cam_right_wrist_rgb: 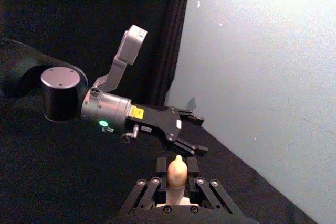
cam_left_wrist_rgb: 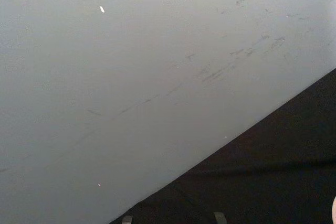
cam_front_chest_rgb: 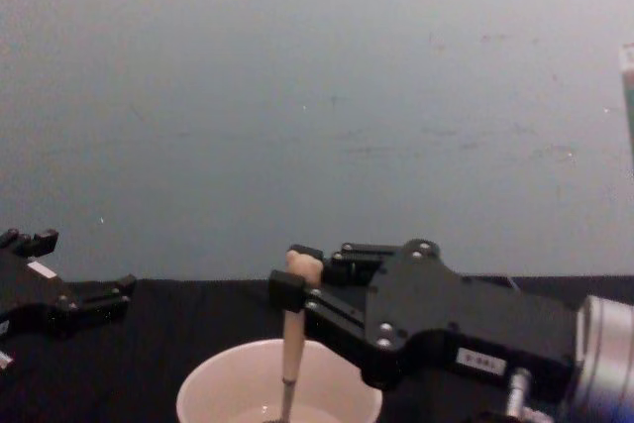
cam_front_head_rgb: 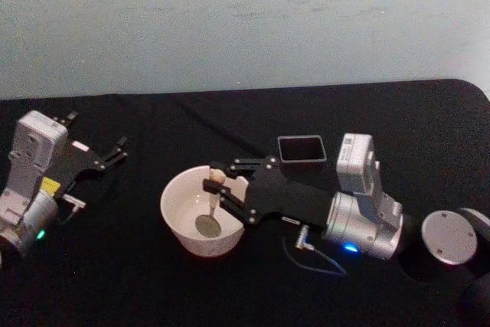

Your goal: Pick up the stirring spoon with one hand, stir inside the cup, then place it back in its original position.

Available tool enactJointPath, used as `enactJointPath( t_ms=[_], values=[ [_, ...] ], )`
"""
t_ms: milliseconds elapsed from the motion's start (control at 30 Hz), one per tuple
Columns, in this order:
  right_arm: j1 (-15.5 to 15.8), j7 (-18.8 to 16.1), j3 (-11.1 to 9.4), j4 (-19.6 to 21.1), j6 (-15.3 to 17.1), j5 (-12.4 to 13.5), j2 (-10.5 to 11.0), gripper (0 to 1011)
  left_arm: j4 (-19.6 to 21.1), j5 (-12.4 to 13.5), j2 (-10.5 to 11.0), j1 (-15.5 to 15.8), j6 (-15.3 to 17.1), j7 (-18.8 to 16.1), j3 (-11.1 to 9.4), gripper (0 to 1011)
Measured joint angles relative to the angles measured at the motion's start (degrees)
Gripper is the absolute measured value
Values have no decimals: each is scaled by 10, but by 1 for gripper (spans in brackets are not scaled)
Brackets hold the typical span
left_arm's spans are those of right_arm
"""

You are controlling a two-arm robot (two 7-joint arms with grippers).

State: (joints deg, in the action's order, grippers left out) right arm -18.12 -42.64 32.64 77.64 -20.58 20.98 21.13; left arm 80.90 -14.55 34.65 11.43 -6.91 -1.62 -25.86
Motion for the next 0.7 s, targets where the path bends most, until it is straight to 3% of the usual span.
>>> enactJointPath(
  t_ms=[433, 700],
  values=[
    [-41, 28, 5, -65, -14, -20, -41, 214, 0, 0, 0, 0, 0, 0, 0, 1001],
    [-47, 39, -5, -78, -15, -27, -44, 214, 0, 0, 0, 0, 0, 0, 0, 1001]
  ],
)
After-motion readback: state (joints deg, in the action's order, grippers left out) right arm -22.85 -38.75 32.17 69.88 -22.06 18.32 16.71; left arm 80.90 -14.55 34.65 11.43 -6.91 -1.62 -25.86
